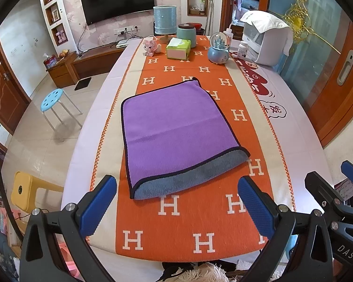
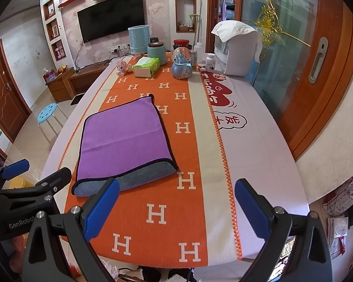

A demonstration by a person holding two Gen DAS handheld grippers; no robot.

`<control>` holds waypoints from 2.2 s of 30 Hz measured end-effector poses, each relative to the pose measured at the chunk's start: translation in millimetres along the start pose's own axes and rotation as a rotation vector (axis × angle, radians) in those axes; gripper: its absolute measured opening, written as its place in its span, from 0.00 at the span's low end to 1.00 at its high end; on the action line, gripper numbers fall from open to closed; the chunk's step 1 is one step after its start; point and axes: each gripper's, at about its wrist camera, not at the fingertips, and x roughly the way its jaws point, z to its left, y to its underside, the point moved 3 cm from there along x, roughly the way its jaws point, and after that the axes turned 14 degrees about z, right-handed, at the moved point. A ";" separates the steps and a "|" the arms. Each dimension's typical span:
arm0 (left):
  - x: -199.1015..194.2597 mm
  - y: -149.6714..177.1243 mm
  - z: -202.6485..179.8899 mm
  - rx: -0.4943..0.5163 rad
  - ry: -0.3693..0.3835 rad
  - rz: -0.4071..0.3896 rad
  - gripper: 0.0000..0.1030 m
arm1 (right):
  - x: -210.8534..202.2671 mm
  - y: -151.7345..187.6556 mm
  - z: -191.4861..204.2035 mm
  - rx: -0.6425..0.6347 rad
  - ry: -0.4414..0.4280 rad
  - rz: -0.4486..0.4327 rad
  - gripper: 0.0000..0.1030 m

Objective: Fold towel

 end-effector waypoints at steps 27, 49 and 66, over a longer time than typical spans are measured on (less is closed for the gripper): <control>0.2 2.2 5.8 -0.019 0.007 -0.010 0.99 | -0.9 -8.1 2.9 -0.016 -0.002 -0.024 0.96; 0.0 6.9 8.4 -0.018 0.005 -0.008 0.99 | -1.4 -8.1 4.7 -0.020 0.001 -0.029 0.96; 0.7 9.3 5.9 -0.032 0.006 -0.006 0.99 | -1.2 -7.6 4.1 -0.023 0.003 -0.030 0.96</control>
